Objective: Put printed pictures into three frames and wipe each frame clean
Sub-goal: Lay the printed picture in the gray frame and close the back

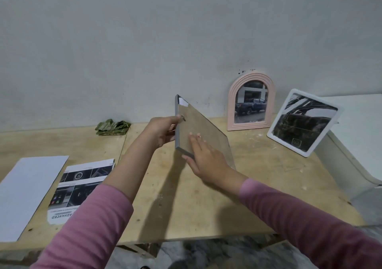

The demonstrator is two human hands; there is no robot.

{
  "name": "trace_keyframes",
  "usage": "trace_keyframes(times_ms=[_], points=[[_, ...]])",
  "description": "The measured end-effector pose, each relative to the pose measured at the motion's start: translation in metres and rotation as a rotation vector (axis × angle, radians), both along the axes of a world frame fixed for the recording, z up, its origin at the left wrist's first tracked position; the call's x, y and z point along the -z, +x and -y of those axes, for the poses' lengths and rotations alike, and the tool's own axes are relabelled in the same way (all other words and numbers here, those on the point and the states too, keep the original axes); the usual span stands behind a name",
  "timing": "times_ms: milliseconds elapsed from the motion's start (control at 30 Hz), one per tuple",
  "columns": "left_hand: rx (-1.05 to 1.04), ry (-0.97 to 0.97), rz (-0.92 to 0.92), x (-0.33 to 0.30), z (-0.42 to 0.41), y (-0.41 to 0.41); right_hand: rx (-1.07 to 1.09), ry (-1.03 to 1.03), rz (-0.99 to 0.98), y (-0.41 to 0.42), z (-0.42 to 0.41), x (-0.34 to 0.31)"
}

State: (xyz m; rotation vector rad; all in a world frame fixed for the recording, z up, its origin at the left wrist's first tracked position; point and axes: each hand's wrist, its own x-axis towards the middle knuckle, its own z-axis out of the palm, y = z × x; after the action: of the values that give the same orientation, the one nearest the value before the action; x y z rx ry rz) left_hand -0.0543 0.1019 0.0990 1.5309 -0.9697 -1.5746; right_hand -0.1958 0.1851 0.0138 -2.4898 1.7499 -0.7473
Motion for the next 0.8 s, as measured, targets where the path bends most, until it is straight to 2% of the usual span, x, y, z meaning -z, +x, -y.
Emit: trace_keyframes(times_ms=[67, 167, 333, 467, 533, 600, 667, 800], points=[[0.021, -0.045, 0.0, -0.006, 0.002, -0.008, 0.04, -0.076, 0.017, -0.004, 0.003, -0.009], [0.036, -0.066, 0.054, 0.0, 0.008, -0.016, 0.108, -0.061, 0.216, -0.02, 0.008, -0.025], [0.009, 0.092, 0.138, 0.054, 0.006, -0.017, 0.278, -0.057, 0.776, -0.056, 0.018, -0.059], [0.041, 0.285, 0.188, 0.1, -0.013, -0.014, 0.467, 0.117, 1.3, -0.089, 0.029, -0.062], [0.066, 0.366, 0.124, 0.112, -0.021, -0.013, 0.457, 0.244, 1.567, -0.099, 0.031, -0.052], [0.059, 0.406, -0.052, 0.115, -0.027, -0.013, 0.371, 0.316, 1.783, -0.103, 0.026, -0.042], [-0.008, 0.388, -0.19, 0.117, -0.027, -0.011, 0.285, 0.367, 1.909, -0.105, 0.02, -0.032], [-0.153, 0.31, -0.303, 0.119, -0.024, -0.006, 0.277, 0.49, 2.089, -0.107, 0.011, -0.013]])
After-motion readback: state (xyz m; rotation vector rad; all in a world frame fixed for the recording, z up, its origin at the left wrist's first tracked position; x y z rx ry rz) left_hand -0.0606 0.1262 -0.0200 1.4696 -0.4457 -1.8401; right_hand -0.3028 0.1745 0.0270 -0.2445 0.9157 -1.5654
